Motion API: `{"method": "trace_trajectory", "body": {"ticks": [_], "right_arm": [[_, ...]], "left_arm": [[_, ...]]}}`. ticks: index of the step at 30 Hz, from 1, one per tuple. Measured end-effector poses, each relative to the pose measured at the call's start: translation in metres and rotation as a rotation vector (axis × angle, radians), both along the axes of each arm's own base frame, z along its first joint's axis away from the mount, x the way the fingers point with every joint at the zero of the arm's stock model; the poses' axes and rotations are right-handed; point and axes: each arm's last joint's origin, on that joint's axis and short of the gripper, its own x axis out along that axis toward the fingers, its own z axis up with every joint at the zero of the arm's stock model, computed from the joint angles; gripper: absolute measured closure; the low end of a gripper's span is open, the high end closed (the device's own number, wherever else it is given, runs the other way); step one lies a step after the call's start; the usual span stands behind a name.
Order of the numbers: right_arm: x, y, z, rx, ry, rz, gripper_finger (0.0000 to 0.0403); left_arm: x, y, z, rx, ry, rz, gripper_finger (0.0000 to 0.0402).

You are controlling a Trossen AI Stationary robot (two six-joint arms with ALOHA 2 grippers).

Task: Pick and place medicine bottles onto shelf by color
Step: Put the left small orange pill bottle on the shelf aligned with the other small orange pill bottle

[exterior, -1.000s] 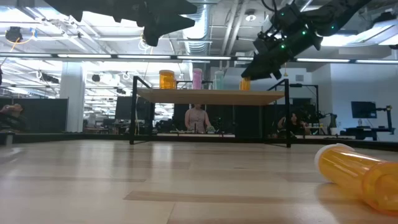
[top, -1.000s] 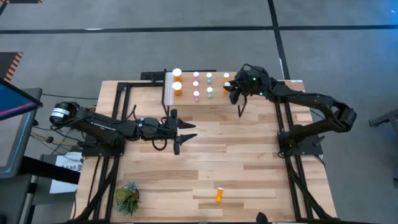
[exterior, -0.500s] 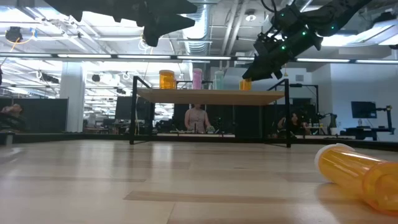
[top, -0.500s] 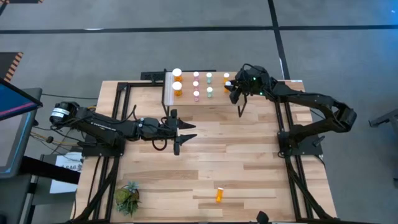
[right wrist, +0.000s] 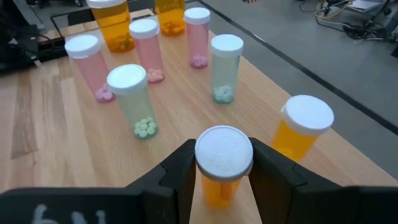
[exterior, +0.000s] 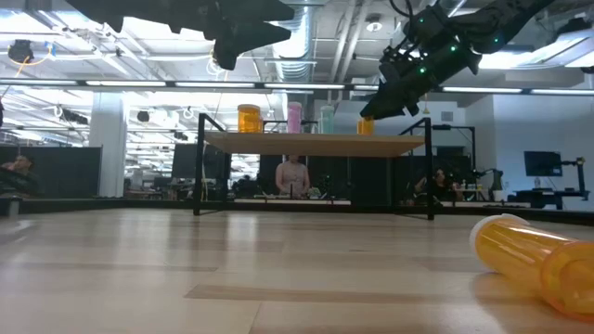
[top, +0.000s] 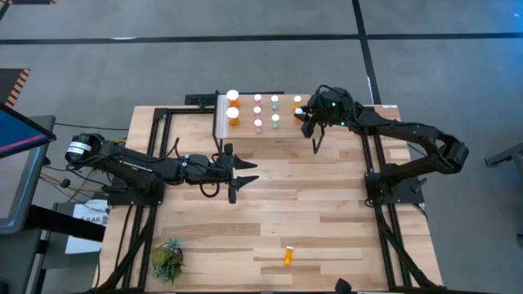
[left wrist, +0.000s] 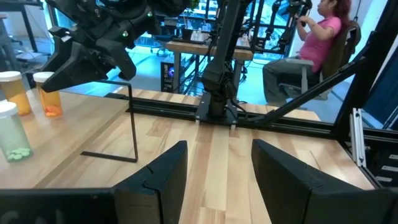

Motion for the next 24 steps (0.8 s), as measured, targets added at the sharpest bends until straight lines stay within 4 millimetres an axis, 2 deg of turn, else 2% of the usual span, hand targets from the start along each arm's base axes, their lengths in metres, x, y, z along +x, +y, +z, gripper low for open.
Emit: {"method": "trace_trajectory", "body": {"ticks": [24], "right_arm": [[0.0018, 0.0018, 0.0005, -0.008, 0.001, -0.049, 0.0249]], "left_arm": [[0.0001, 0.0001, 0.0005, -0.011, -0.007, 0.001, 0.0235]]}}
